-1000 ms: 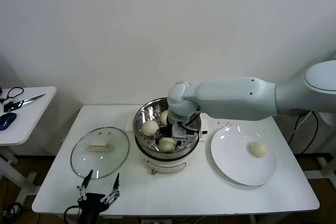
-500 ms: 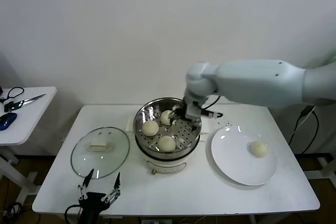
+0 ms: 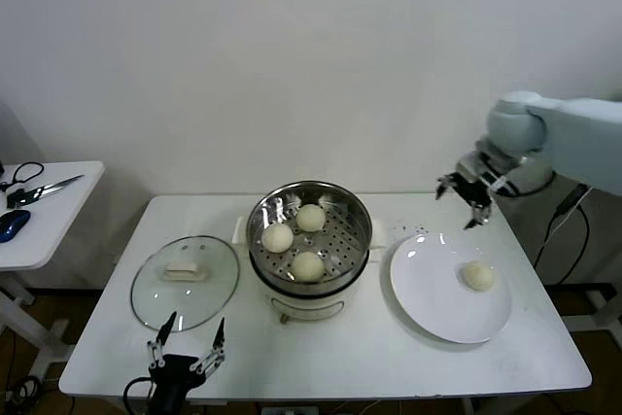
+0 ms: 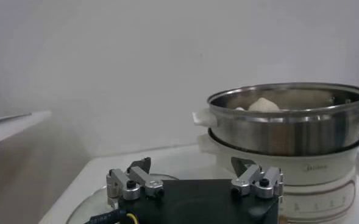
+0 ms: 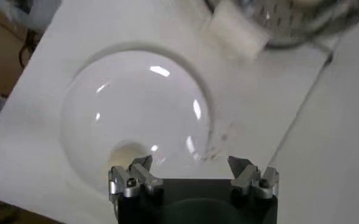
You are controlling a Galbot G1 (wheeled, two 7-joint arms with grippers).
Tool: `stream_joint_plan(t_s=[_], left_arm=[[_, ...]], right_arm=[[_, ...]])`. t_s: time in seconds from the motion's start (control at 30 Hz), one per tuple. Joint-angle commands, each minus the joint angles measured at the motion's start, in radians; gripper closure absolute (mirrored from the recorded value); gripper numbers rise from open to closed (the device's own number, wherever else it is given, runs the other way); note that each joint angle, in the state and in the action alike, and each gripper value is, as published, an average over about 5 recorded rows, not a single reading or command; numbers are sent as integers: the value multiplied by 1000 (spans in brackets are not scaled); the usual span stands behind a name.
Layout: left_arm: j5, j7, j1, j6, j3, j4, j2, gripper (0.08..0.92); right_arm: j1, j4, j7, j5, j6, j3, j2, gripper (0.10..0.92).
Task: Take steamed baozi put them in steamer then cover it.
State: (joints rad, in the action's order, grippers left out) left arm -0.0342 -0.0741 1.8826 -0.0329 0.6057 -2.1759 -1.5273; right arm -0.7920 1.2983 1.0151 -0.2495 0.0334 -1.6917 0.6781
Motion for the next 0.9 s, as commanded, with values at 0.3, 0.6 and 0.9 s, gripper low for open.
stream_joint_plan(t_s=[0.3,0.6,0.9], left_arm=[[-8,-3,1,5,-1,9,-8,177],[-17,0,13,3,0,10,-15,177],[-21,3,21,1,-2,8,-16,177]], right_arm=[[616,-239,-10,151,-143,493,-114,203],[666,-351,-21,154,-126,553,-15,203],[686,-369,-45,145,-126,567,27,203]])
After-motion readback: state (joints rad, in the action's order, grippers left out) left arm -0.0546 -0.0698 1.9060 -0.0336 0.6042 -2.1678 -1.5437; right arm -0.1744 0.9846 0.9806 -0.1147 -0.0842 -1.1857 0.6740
